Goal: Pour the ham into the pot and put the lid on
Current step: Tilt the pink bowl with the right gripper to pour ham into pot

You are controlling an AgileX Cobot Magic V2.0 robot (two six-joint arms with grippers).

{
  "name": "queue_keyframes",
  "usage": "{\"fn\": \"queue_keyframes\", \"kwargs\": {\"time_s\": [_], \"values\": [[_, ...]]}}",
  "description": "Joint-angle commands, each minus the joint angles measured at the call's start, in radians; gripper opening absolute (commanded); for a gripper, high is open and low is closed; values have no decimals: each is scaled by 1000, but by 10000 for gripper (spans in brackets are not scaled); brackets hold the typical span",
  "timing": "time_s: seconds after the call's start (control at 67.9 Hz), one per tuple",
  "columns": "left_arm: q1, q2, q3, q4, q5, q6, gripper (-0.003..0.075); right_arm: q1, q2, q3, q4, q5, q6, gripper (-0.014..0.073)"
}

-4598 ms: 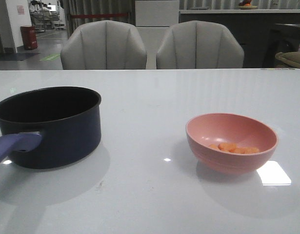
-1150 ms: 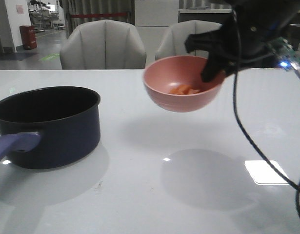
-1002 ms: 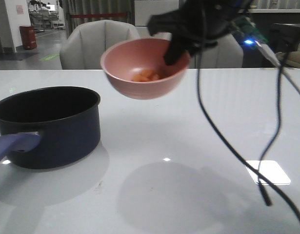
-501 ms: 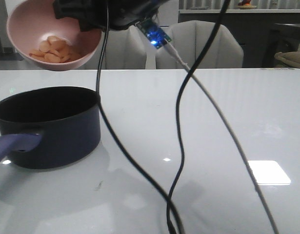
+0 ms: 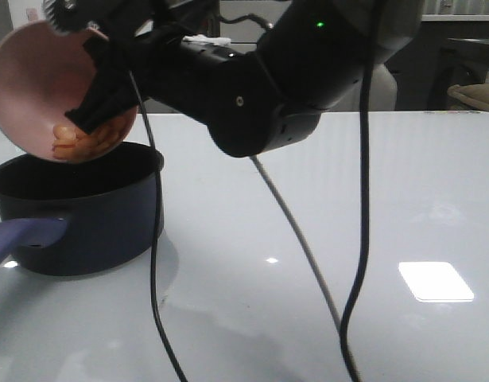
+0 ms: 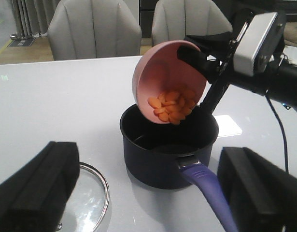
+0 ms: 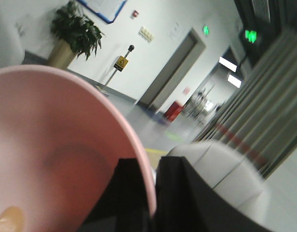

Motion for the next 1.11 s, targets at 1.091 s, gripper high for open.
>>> {"fn": "queue_keyframes", "kwargs": {"time_s": [1.091], "values": [[-7,11,-26,-5,-84,0,625,-40,-320,-29,316,710,636,130]]}}
